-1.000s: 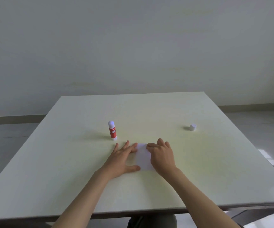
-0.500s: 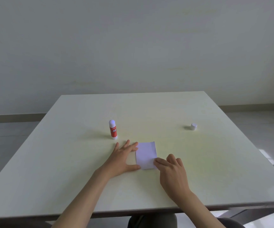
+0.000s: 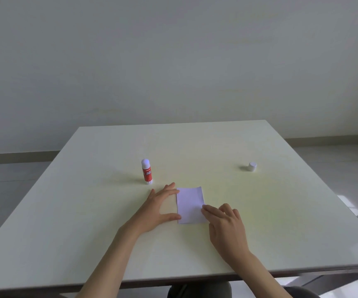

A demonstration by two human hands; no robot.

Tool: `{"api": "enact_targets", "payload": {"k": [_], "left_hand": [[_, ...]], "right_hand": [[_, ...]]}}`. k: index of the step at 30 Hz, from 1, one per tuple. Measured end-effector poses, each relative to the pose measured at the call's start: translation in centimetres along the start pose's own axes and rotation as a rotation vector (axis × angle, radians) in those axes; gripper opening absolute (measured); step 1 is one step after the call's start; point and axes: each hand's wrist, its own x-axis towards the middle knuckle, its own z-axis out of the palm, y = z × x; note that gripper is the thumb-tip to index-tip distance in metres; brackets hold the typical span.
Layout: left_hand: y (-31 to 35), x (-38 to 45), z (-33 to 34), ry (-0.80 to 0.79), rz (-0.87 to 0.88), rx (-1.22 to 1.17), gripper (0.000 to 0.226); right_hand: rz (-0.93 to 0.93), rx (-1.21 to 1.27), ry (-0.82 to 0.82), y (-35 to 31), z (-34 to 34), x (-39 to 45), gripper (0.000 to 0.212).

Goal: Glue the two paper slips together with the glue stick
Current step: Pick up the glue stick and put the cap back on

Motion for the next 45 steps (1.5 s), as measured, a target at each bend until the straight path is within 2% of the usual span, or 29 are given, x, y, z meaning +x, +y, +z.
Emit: {"api": "enact_targets", "payload": {"k": [2, 6, 8, 10, 13, 15, 18, 23, 29, 33, 37, 40, 45], "left_hand": [[0.1, -0.2, -0.1, 0.154, 0.009, -0.077, 0.054], [0.2, -0.8, 0.0, 0.720, -0.062, -0.277, 0.015], [0.2, -0.7, -0.5, 0.919, -0.150, -0.364, 0.015], [-0.3, -0.1, -1.4, 1.004, -0.221, -0.375, 0.015], [-1.1, 1.2, -2.5, 0.948, -0.292, -0.403, 0.050], [-1.2, 2.0, -2.7, 0.909, -0.311, -0.424, 0.057], [-1.3, 3.1, -2.3, 0.885, -0.336, -0.422, 0.049], [-1.2, 4.4, -1.7, 0.903, -0.348, -0.314, 0.008], [-1.0, 4.4, -1.7, 0.946, -0.357, -0.245, 0.021], [-0.3, 4.0, -2.1, 0.934, -0.305, -0.281, 0.019], [1.4, 4.2, -1.9, 0.913, -0.234, -0.323, 0.004], [3.2, 4.5, -1.4, 0.876, -0.146, -0.301, 0.010], [5.2, 4.5, -1.0, 0.788, 0.009, -0.158, 0.016]], "right_hand": [[0.040, 0.033, 0.018, 0.5, -0.2, 0.4, 0.051], [0.236, 0.176, -0.005, 3.4, -0.6, 2.7, 0.050], [0.399, 0.294, 0.008, 6.0, -0.4, 4.3, 0.047], [0.522, 0.329, 0.025, 9.0, -0.1, 5.7, 0.046], [0.645, 0.293, 0.014, 12.5, 0.4, 7.4, 0.051], [0.681, 0.288, -0.008, 13.8, 0.9, 8.1, 0.051], [0.701, 0.259, -0.060, 14.7, 1.7, 8.7, 0.045], [0.649, 0.171, -0.089, 15.3, 2.5, 8.6, 0.038], [0.677, 0.203, -0.012, 15.4, 2.7, 8.7, 0.028], [0.757, 0.449, 0.117, 15.3, 2.2, 9.0, 0.017], [0.765, 0.900, 0.201, 11.3, 1.1, 9.8, 0.021], [0.661, 1.145, 0.146, 6.4, 0.0, 10.4, 0.023], [0.459, 1.167, 0.000, 0.8, -1.3, 11.1, 0.015]]}}
